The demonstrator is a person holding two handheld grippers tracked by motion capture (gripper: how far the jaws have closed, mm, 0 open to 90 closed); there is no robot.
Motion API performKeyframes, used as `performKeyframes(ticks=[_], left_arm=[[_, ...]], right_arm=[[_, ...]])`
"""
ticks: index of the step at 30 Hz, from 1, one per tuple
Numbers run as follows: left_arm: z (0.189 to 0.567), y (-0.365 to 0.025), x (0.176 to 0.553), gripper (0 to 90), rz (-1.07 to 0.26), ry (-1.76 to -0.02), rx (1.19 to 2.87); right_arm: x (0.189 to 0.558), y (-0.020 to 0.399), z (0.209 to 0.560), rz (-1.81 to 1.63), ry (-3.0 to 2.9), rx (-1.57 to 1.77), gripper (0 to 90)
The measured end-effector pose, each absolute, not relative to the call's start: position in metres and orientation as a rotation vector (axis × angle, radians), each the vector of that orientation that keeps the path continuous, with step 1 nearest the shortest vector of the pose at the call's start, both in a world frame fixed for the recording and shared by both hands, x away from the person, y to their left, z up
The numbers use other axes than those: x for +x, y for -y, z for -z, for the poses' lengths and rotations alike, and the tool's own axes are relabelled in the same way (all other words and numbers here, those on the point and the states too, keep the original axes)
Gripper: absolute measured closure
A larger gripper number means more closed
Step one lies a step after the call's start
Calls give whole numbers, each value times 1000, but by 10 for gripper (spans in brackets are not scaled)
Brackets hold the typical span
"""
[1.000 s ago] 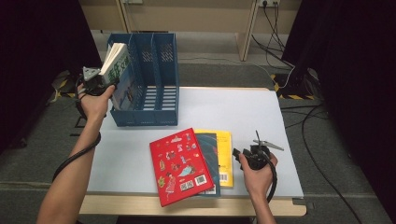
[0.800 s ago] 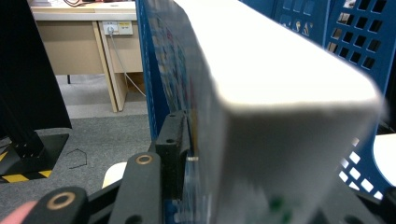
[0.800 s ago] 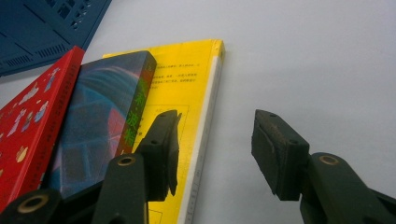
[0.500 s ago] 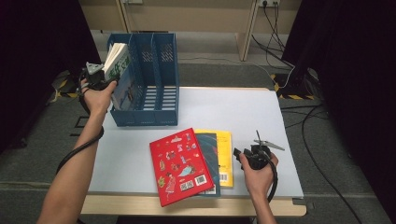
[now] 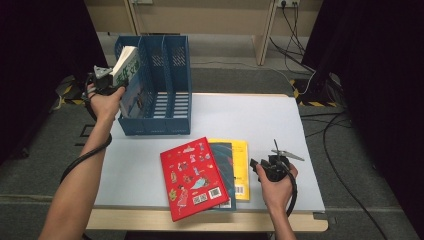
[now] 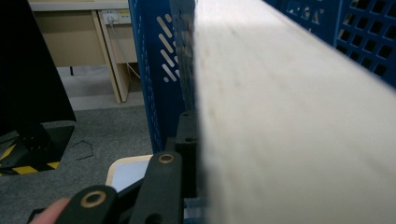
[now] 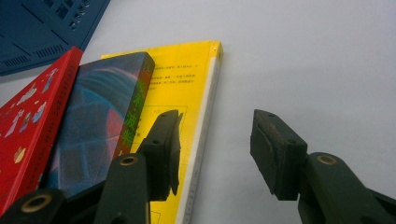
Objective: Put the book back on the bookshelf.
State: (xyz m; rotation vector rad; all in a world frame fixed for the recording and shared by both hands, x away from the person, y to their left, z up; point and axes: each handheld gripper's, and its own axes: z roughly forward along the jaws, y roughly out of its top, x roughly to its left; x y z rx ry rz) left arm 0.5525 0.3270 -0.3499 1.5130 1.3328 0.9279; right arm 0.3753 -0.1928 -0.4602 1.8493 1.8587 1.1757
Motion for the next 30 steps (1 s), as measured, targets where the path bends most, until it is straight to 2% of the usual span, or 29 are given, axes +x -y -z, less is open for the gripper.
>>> performKeyframes(ticks=[18, 30], left_arm=[[346, -327, 558, 741, -961, -1309, 1472], [343, -323, 578, 741, -965, -1341, 1434]], right_arm=[[378, 193, 462, -1177, -1860, 1847, 531], [377, 194, 459, -1185, -1848, 1854, 531]])
